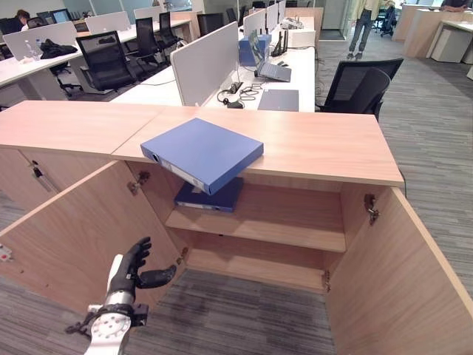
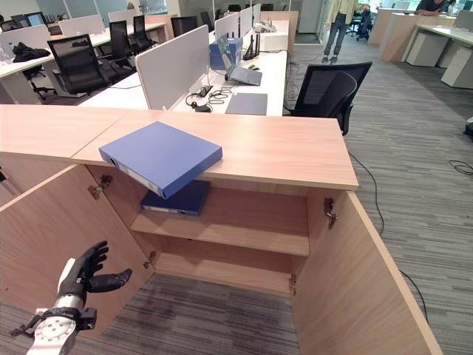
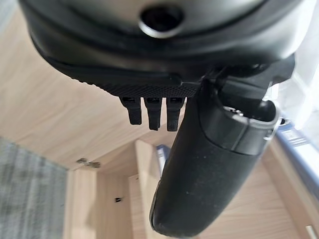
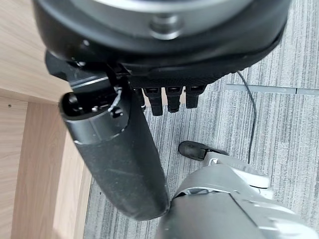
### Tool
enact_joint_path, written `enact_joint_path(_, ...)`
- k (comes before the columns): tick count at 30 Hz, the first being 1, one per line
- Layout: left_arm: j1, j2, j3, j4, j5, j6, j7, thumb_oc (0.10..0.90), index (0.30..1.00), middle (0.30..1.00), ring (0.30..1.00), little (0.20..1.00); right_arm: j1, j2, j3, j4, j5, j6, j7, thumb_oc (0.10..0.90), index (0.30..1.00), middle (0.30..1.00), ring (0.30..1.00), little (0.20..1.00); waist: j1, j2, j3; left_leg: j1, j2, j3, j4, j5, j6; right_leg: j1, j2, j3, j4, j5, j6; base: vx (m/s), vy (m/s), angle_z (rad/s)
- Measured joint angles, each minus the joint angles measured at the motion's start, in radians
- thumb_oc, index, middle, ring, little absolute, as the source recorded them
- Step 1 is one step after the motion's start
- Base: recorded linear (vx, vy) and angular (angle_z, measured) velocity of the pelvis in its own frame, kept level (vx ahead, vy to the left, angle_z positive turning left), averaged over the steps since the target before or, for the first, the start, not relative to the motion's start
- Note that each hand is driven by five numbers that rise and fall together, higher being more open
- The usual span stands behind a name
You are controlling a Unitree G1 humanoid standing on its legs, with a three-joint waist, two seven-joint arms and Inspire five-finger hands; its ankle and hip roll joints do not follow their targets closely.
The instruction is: Put the empty folder in the office cabinet
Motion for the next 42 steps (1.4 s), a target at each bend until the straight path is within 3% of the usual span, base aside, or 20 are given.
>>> enact_joint_path(3,0.0,-0.001,-0.023,0.047,-0.049,0.001,-0.002,0.8,0.9,0.9,0.9,0.9,0.002,0.0,0.008,0.003,-0.006,0.0,0.0,0.8,0.9,0.9,0.9,0.9,-0.001,0.0,-0.008,0.0,0.001,0.0,0.0,0.0,0.0,-0.001,0.001,0.0,0.0,0.001,0.001,0.01,-0.011,-0.01)
enact_joint_path(4,-0.002,0.0,-0.048,0.083,-0.063,0.005,-0.009,0.8,0.9,0.9,0.9,0.9,-0.059,-0.002,0.033,0.041,-0.006,0.046,0.003,0.8,0.9,0.9,0.9,0.9,0.007,-0.002,-0.013,0.0,0.0,-0.003,0.0,0.001,0.0,0.003,0.003,-0.001,0.001,0.003,0.0,0.01,-0.042,0.06)
enact_joint_path(5,-0.009,-0.002,-0.06,0.129,-0.06,-0.003,-0.021,0.8,0.9,0.9,0.9,0.9,-0.061,0.003,0.031,0.081,-0.009,0.041,0.014,0.8,0.9,0.9,0.9,0.9,0.001,-0.007,-0.022,-0.006,0.002,-0.012,0.0,0.004,-0.002,-0.004,0.008,-0.004,0.005,0.003,0.001,-0.01,-0.051,0.18)
enact_joint_path(8,0.057,-0.04,0.016,0.097,-0.018,0.032,0.007,0.8,0.9,0.9,0.9,0.9,-0.01,0.031,0.013,0.044,-0.013,0.009,0.02,0.8,0.9,0.9,0.9,0.9,0.01,-0.022,-0.035,-0.005,0.002,-0.023,0.0,0.005,0.003,0.0,0.007,-0.022,0.0,-0.009,-0.004,0.0,-0.058,0.15)
enact_joint_path(10,0.086,-0.074,0.101,-0.005,0.091,0.037,0.104,0.8,0.9,0.9,0.9,0.9,0.011,0.056,-0.014,0.044,-0.005,-0.002,0.008,0.8,0.9,0.9,0.9,0.9,0.031,-0.042,-0.031,-0.017,0.003,-0.028,0.0,0.008,0.002,-0.007,0.011,-0.029,0.0,-0.01,-0.005,0.01,-0.043,0.1)
enact_joint_path(12,0.085,-0.073,0.132,-0.054,0.158,0.035,0.173,0.8,0.9,0.9,0.9,0.9,0.016,0.056,-0.015,0.045,-0.004,-0.004,-0.004,0.8,0.9,0.9,0.9,0.9,0.032,-0.044,-0.03,-0.02,0.001,-0.043,0.0,0.015,-0.003,-0.008,0.011,-0.036,0.001,-0.01,-0.005,0.0,-0.059,0.13)
enact_joint_path(16,-0.022,-0.056,0.154,-0.169,0.363,-0.002,0.404,0.8,0.9,0.9,0.9,0.9,0.018,0.065,0.024,0.053,-0.005,-0.045,-0.07,0.8,0.9,0.9,0.9,0.9,0.035,-0.045,-0.027,-0.033,0.002,-0.053,0.0,0.01,-0.005,-0.007,0.009,-0.05,0.0,-0.012,-0.003,0.0,-0.042,0.15)
enact_joint_path(22,-0.204,0.028,0.126,-0.19,0.573,-0.029,0.573,0.8,0.9,0.9,0.9,0.9,-0.021,0.08,0.036,0.114,-0.005,-0.072,-0.107,0.8,0.9,0.9,0.9,0.9,0.024,-0.05,-0.022,-0.033,0.001,-0.053,0.0,0.011,-0.006,-0.006,0.008,-0.048,0.0,-0.012,-0.002,0.03,-0.013,-0.01)
enact_joint_path(31,-0.295,0.164,-0.01,-0.2,0.814,-0.025,0.59,0.8,0.9,0.9,0.9,0.9,-0.054,0.079,0.077,0.133,-0.006,-0.089,-0.119,0.8,0.9,0.9,0.9,0.9,0.003,-0.052,-0.005,-0.016,-0.001,-0.045,0.0,0.016,-0.005,-0.001,0.007,-0.035,0.0,-0.015,0.0,0.02,0.003,-0.04)
enact_joint_path(42,-0.364,0.242,-0.154,-0.148,0.846,-0.067,0.443,0.8,0.9,0.9,0.9,0.9,-0.069,0.072,0.093,0.129,-0.008,-0.088,-0.098,0.8,0.9,0.9,0.9,0.9,-0.017,-0.05,-0.005,-0.003,0.001,-0.029,0.0,0.012,-0.01,0.004,0.01,-0.022,0.0,-0.015,-0.001,0.01,0.0,-0.03)
